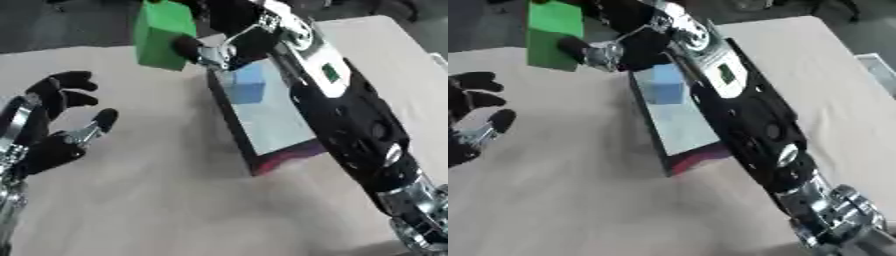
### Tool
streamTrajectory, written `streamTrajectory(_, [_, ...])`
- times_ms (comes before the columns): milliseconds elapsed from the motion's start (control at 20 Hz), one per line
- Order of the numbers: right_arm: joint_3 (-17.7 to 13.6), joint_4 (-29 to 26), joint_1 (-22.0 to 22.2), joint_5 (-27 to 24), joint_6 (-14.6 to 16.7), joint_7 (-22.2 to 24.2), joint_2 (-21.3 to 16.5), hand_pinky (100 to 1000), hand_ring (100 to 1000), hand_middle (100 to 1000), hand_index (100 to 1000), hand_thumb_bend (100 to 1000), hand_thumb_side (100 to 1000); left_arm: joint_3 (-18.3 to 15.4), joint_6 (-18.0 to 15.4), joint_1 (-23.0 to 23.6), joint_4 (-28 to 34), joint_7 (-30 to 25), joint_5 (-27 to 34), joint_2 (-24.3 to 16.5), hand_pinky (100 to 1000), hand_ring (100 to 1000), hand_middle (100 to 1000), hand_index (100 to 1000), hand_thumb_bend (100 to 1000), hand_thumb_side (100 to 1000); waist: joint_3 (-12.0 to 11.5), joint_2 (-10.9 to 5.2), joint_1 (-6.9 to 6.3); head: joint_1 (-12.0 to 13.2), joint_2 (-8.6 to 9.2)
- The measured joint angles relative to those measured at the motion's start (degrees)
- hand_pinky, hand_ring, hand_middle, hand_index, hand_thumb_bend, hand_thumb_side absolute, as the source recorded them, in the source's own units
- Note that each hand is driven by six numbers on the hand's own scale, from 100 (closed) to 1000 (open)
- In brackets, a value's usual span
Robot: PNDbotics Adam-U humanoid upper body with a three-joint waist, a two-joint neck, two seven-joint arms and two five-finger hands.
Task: Pick up the objects with one hand, pass them to the other hand, and then place them into the box on the other side of the table.
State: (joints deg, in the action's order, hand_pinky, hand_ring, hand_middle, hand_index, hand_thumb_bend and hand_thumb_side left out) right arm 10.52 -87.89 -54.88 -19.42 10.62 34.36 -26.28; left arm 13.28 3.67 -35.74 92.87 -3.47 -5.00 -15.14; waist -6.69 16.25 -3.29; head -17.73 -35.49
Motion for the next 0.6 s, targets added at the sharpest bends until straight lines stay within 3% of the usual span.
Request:
streamTrajectory(200, [-0.3, -0.4, 0.1, -0.1, -0.4, -0.4, -0.3, 933, 1000, 424, 726, 180, 100, -0.2, 0.3, 0.1, 0.5, 0.6, 0.2, -0.5, 828, 668, 686, 821, 489, 368, 0.1, 0.0, 0.0, -0.2, 0.02])
streamTrajectory(600, [-3.2, -0.1, 4.9, 2.3, 1.2, -2.8, -4.5, 929, 1000, 425, 735, 177, 100, -2.8, 0.2, 2.1, 1.5, 3.6, 1.0, -4.3, 828, 668, 687, 817, 490, 358, 1.2, 0.0, -0.01, -1.2, 0.56])
